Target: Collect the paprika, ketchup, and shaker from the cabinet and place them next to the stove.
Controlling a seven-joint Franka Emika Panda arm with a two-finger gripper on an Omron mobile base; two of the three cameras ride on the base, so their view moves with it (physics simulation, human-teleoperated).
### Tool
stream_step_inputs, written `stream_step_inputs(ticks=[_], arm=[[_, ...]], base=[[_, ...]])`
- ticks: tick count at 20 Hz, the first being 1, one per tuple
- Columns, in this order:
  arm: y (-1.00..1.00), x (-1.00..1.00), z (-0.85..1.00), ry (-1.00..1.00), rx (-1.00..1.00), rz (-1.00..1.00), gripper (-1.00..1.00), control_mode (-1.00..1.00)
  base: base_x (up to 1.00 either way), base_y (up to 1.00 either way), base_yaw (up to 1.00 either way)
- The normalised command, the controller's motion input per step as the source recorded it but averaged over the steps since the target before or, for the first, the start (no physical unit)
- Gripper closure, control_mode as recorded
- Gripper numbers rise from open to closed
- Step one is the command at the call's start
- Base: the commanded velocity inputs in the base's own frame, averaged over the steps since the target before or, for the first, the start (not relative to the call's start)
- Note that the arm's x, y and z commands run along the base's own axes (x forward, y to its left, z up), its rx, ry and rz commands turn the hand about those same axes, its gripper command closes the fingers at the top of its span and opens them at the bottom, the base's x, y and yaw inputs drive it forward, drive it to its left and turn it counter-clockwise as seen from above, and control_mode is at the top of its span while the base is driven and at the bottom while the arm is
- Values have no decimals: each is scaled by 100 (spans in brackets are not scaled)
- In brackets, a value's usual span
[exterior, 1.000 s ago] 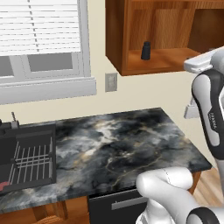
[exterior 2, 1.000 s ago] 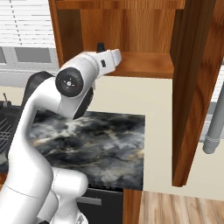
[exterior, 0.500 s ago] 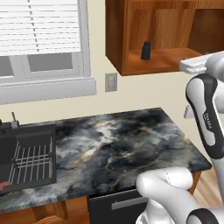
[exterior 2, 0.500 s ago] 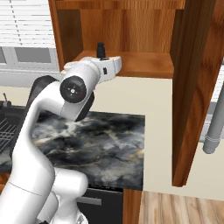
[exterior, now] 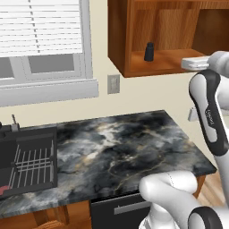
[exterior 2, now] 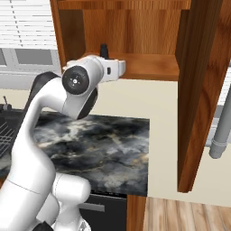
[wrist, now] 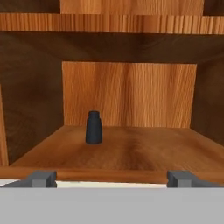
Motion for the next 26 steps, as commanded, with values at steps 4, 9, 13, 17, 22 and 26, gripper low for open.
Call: stream_step_inputs(ticks=[4,9,13,17,22,26], arm=[[0,15,0,2,0,0,-100,-100],[6,38,1,0,0,0,-100,-100],[13,48,0,0,0,0,-100,-100],[21,44,0,1,0,0,-100,-100],[20,41,0,4,0,0,-100,-100],[13,37,0,5,0,0,-100,-100]], base=[[0,0,0],[0,0,0],[0,0,0],[0,0,0],[0,0,0],[0,0,0]])
